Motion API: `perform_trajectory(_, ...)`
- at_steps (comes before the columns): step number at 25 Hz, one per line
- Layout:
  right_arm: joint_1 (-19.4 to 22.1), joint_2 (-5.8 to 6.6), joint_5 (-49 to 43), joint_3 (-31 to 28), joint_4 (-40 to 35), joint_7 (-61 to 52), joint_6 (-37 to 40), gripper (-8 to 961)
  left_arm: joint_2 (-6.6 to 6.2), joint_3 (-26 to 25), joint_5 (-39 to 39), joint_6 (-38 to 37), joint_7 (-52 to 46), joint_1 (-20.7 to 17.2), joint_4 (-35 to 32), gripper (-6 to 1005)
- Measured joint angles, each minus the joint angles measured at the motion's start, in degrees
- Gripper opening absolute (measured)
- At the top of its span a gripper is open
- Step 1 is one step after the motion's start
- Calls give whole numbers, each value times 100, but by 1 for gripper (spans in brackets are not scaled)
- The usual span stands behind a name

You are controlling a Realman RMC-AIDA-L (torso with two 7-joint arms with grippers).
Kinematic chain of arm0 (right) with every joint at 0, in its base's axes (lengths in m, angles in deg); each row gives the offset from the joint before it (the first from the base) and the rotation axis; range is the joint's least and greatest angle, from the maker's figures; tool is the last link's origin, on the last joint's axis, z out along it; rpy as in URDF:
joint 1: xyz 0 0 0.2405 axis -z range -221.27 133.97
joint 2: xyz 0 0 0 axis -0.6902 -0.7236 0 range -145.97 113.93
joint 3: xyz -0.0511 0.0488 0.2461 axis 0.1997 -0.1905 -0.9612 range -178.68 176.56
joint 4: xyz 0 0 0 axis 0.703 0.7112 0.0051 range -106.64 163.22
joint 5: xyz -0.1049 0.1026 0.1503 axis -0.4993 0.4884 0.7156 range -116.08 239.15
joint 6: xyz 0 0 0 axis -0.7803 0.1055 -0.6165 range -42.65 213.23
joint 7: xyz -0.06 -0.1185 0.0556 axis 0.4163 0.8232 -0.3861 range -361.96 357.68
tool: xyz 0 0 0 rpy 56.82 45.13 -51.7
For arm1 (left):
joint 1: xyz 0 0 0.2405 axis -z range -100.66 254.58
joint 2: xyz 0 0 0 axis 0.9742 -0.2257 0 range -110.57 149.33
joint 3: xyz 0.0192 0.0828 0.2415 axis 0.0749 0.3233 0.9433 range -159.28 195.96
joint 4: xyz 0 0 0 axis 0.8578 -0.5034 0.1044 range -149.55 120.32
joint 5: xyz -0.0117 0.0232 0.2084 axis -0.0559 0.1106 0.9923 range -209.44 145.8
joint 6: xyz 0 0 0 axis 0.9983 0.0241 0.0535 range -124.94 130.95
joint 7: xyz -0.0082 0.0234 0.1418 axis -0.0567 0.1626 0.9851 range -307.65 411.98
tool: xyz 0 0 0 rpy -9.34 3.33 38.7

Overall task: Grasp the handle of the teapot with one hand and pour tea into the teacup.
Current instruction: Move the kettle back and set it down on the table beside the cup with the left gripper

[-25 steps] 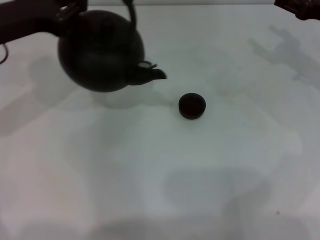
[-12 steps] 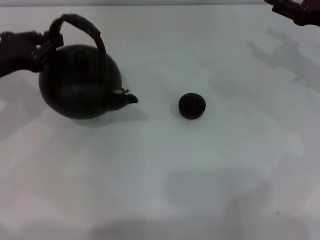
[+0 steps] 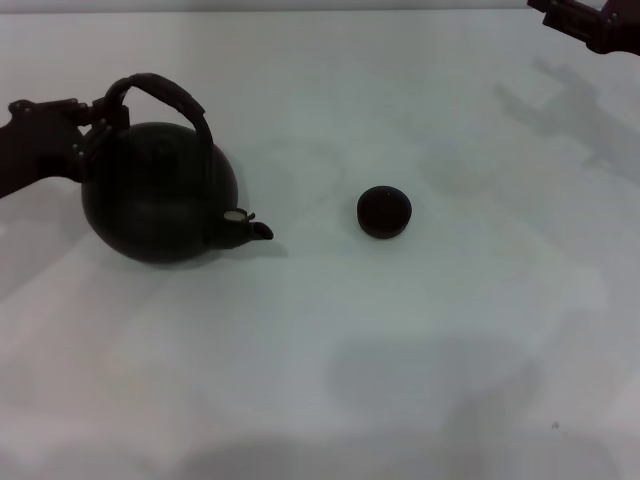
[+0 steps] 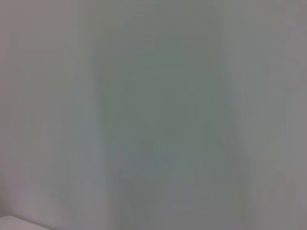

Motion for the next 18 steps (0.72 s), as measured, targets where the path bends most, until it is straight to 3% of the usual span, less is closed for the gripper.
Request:
perform_trajectory(8,5,0,-40,0,0,-63,0,842,-5,-5,-455,7,777,-104,342,138)
perform_trajectory(18,30,0,-51,0,7,-66,1,842,-1,-14,-538,-35,1049,-102,542,135)
